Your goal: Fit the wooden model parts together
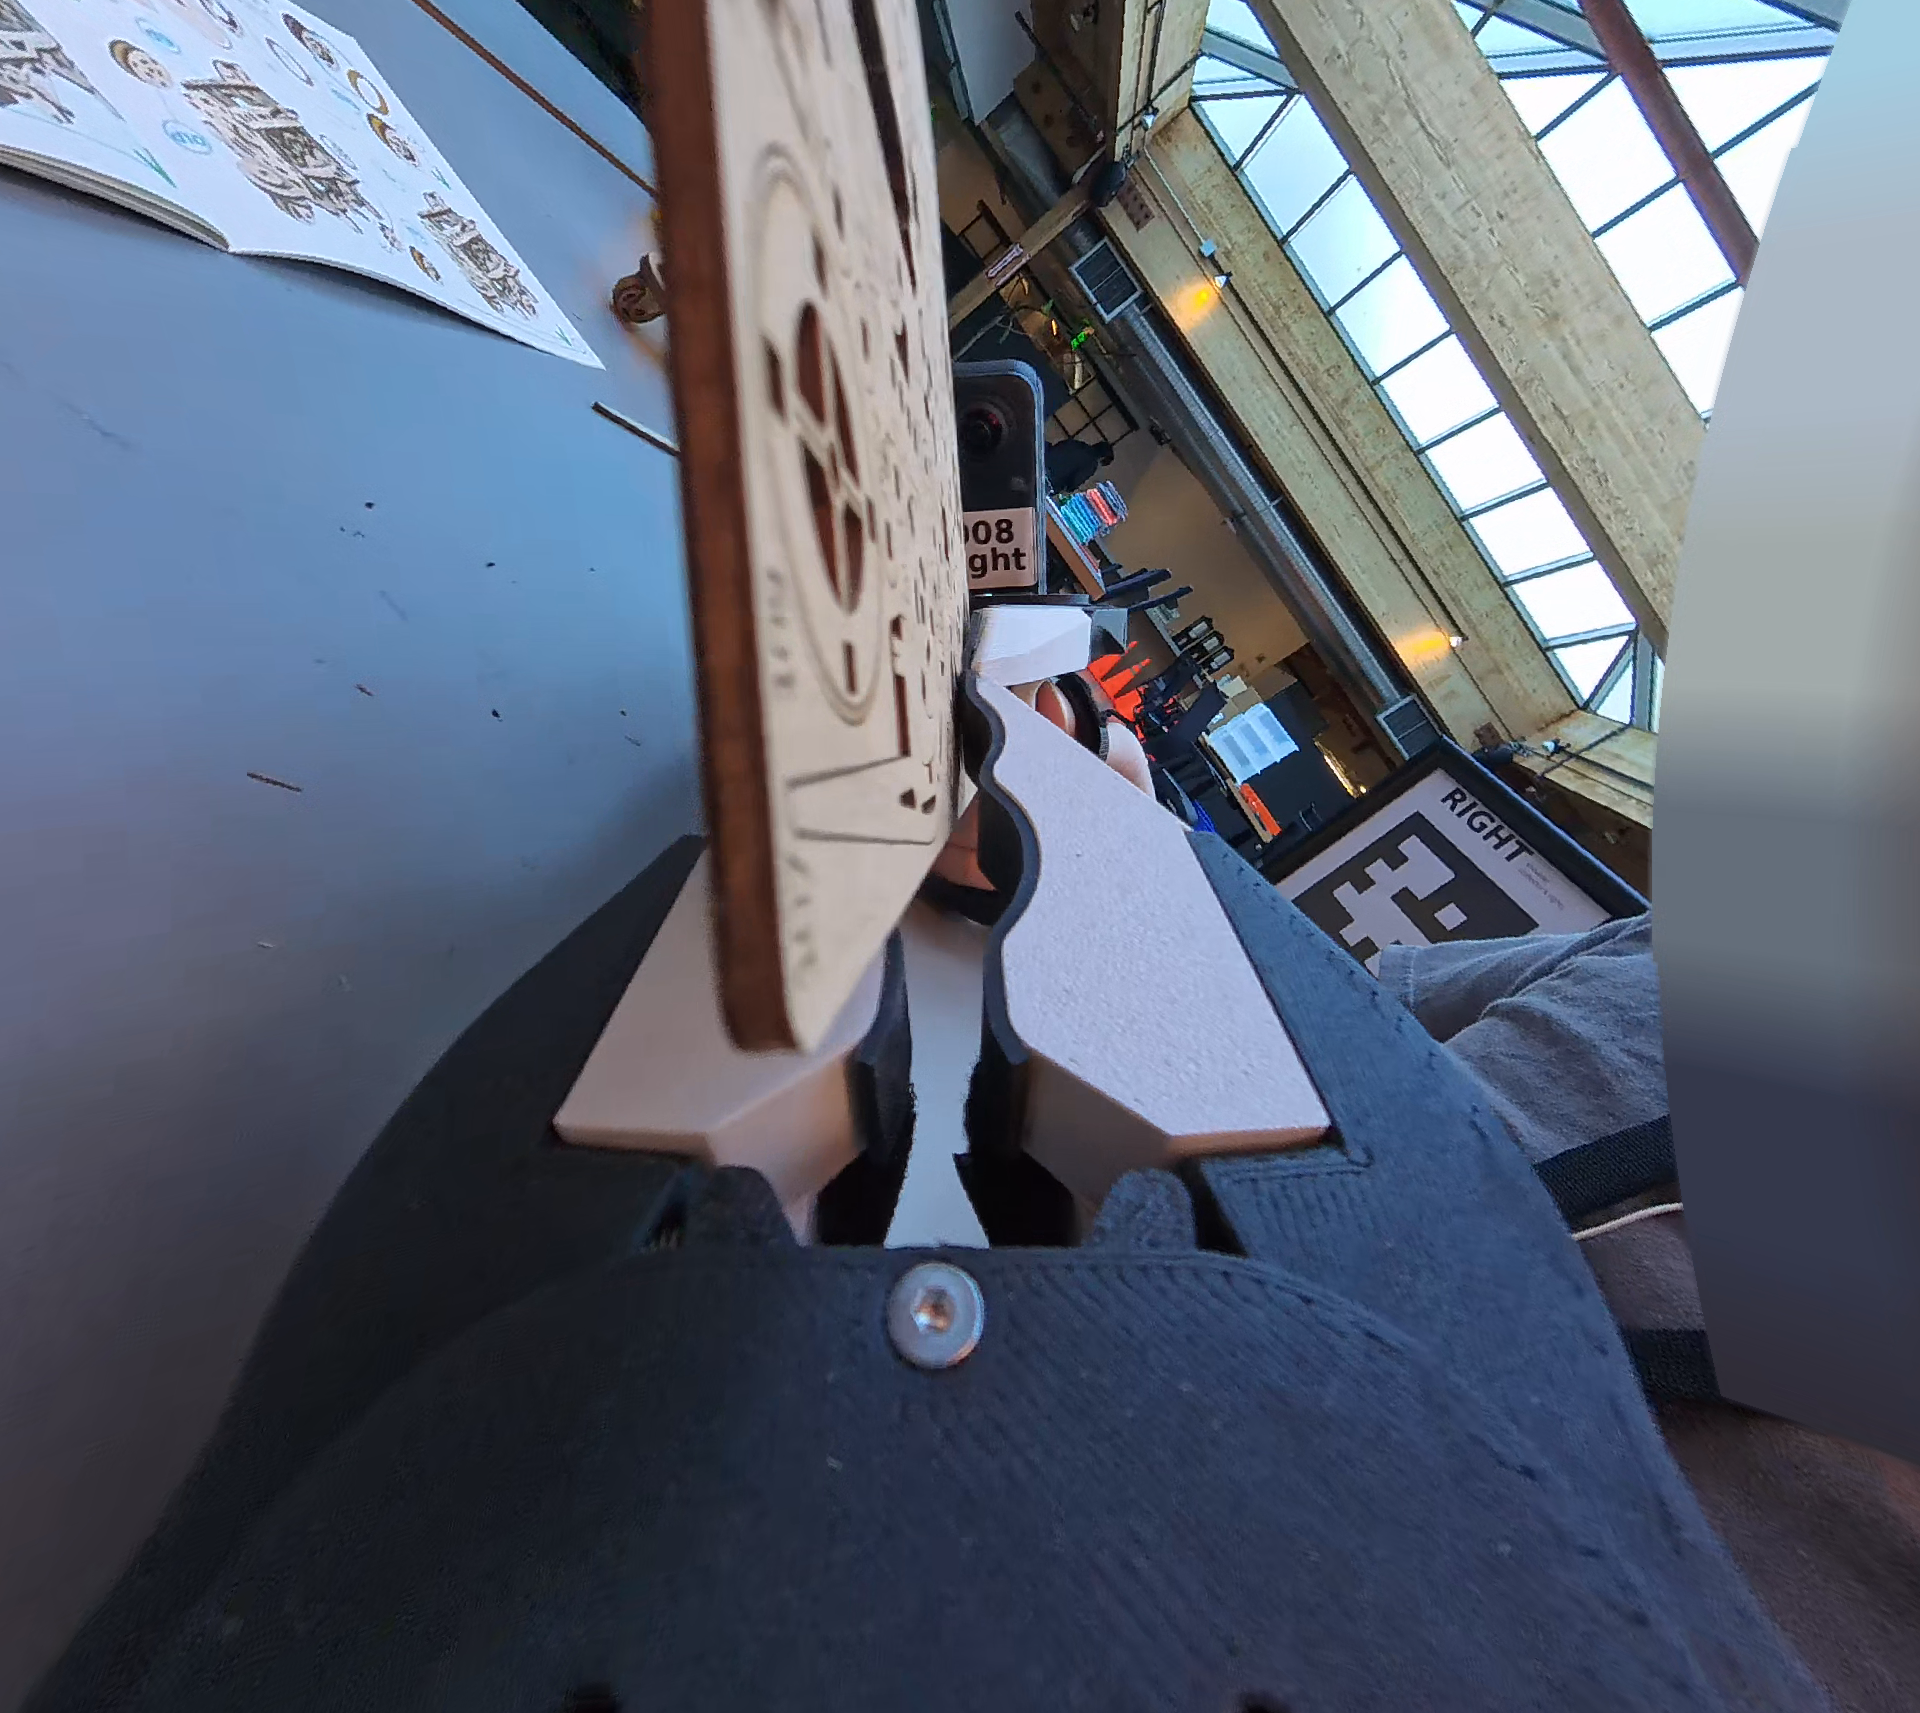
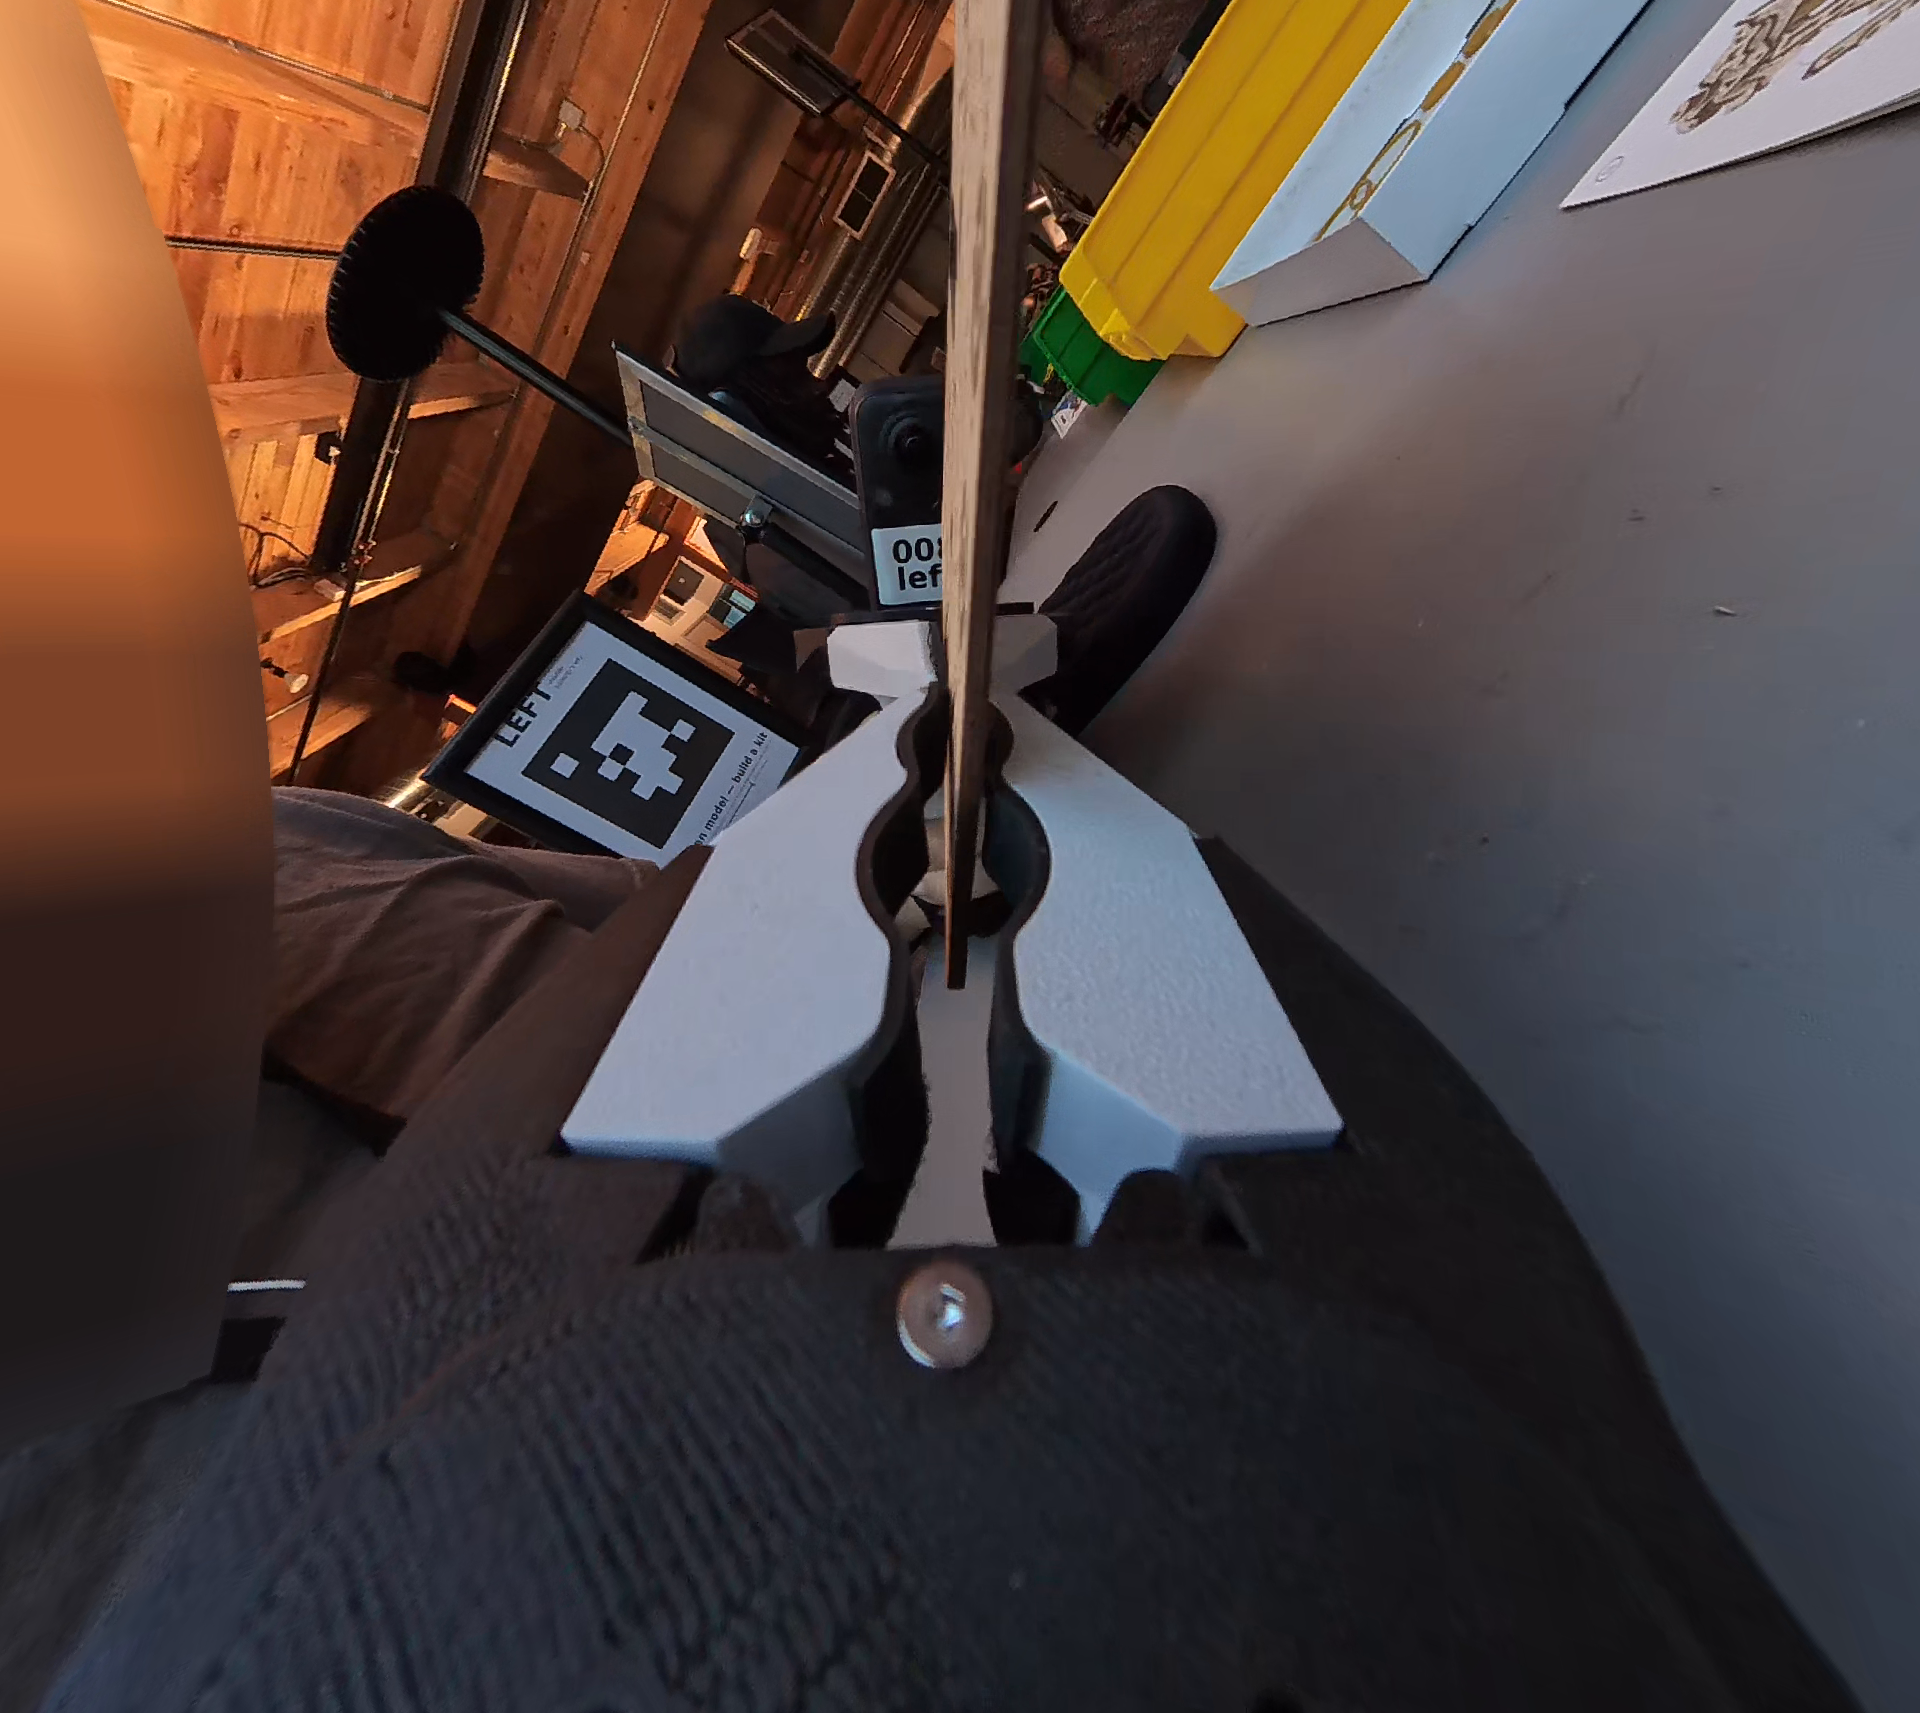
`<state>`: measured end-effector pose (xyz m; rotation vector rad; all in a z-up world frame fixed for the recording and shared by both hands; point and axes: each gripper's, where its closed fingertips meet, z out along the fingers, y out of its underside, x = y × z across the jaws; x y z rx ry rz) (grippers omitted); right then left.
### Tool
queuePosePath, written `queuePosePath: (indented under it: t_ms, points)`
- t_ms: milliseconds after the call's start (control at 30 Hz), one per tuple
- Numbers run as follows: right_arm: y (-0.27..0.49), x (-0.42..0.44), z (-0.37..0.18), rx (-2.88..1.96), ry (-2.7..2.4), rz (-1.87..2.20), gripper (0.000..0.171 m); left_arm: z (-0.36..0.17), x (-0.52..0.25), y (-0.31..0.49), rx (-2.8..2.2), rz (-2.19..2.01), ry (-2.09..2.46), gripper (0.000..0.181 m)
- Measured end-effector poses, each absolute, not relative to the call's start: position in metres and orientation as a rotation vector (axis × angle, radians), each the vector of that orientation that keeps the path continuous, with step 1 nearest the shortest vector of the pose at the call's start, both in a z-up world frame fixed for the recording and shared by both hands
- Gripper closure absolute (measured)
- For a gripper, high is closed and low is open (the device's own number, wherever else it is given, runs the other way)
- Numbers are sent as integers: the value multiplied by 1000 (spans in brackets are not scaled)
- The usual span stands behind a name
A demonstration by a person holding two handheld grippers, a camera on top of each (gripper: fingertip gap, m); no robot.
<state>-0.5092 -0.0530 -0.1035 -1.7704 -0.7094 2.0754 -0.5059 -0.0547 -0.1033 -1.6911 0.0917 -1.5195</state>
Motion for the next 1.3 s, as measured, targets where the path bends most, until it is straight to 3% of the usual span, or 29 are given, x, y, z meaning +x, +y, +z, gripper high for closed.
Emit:
queuePosePath:
  t_ms: [100, 200, 1200, 1267, 1300]
  points:
    - [-50, -509, -103, -1765, -679, 2068, 170, -101, -505, -54, -1675, -1523, 96, 171]
    - [-49, -508, -102, -1754, -680, 2057, 170, -105, -501, -55, -1706, -1549, 103, 181]
    - [-49, -511, -99, -1684, -764, 1912, 167, -105, -501, -57, -1712, -1516, 116, 181]
    - [-45, -510, -93, -1665, -685, 1984, 155, -107, -497, -58, -1723, -1466, 147, 181]
    - [-43, -511, -95, -1688, -657, 2013, 162, -108, -497, -58, -1730, -1459, 148, 181]
